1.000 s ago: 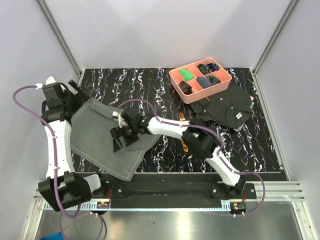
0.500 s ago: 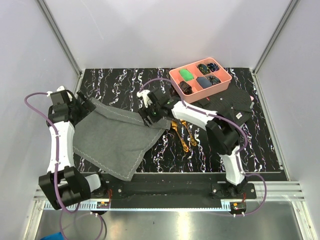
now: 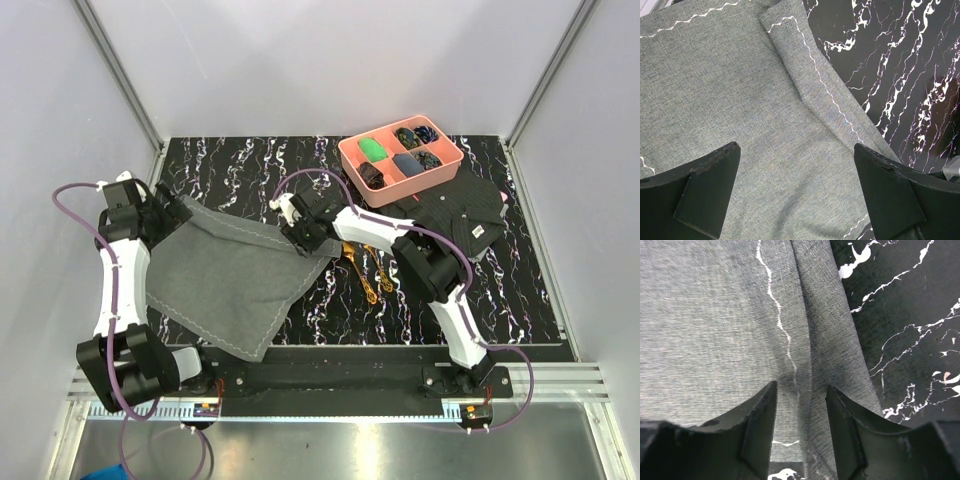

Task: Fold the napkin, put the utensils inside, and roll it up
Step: Flatten the napkin out

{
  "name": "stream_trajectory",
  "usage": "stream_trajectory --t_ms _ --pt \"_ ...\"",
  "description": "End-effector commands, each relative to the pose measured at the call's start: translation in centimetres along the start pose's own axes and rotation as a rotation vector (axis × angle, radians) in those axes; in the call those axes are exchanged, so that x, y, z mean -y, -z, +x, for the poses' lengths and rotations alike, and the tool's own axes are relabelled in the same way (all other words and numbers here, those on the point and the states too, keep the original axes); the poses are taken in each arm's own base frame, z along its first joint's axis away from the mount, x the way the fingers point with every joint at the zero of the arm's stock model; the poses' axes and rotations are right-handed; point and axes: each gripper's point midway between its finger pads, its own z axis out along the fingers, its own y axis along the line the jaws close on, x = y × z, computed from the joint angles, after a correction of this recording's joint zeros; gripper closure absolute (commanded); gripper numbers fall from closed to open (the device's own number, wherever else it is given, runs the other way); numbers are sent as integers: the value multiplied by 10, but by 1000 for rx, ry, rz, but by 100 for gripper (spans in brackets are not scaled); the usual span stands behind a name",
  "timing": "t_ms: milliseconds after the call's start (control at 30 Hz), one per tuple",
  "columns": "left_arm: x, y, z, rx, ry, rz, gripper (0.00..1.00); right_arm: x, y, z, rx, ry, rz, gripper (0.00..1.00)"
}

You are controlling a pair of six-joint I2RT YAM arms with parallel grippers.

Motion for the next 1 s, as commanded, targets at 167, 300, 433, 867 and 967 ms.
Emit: stream_trajectory --t_ms 167,300,433,867,967 --pt "-1 -5 5 16 8 17 1 14 -1 -24 51 -15 30 100" --pt "-5 -19 40 -13 103 0 1 33 10 -44 112 -104 -21 100" --pt "12 -33 84 -66 137 47 1 55 18 -56 156 -222 -88 100" --pt "-7 -58 164 -221 137 -23 1 139 5 -61 206 -573 -151 100" --pt "-8 -58 169 -228 146 -22 1 151 1 -54 189 -596 -107 98"
